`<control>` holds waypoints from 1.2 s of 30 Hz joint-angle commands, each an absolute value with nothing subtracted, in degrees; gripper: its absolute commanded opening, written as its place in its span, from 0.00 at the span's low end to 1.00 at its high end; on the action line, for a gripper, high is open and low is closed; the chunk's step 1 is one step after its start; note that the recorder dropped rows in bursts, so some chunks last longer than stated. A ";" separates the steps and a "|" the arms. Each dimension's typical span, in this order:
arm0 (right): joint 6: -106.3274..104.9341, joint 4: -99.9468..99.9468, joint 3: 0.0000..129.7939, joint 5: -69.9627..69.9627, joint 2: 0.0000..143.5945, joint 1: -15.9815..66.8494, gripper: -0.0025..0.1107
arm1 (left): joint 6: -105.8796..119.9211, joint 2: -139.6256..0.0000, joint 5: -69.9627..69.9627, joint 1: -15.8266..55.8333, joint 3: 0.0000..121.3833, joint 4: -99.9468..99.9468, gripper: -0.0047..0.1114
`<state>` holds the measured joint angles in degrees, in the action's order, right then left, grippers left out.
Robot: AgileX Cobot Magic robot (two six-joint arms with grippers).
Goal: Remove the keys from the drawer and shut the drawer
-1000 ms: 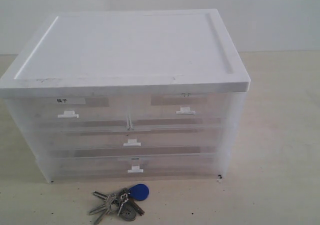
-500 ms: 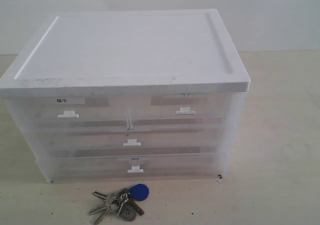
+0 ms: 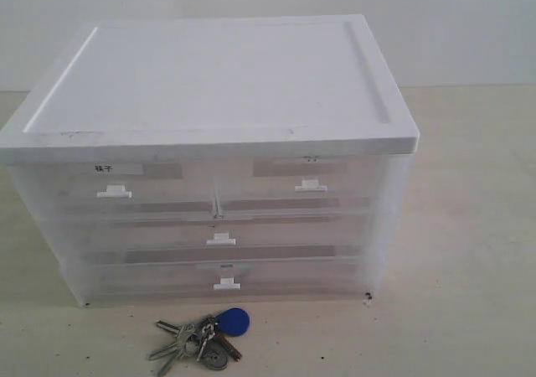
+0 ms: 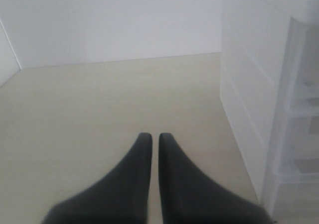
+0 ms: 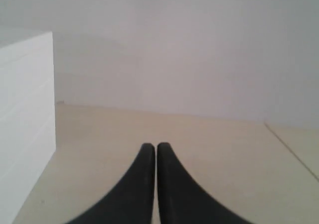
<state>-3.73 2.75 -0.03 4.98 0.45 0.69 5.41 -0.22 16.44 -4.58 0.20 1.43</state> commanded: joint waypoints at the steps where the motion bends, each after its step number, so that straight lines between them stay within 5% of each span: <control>1: 0.41 5.17 0.00 12.59 0.00 0.55 0.02 | 4.93 0.00 16.52 -4.83 0.00 1.32 0.08; 36: 1.64 4.37 0.00 18.43 0.00 0.55 0.02 | 4.93 0.00 16.52 -4.83 0.00 1.32 0.08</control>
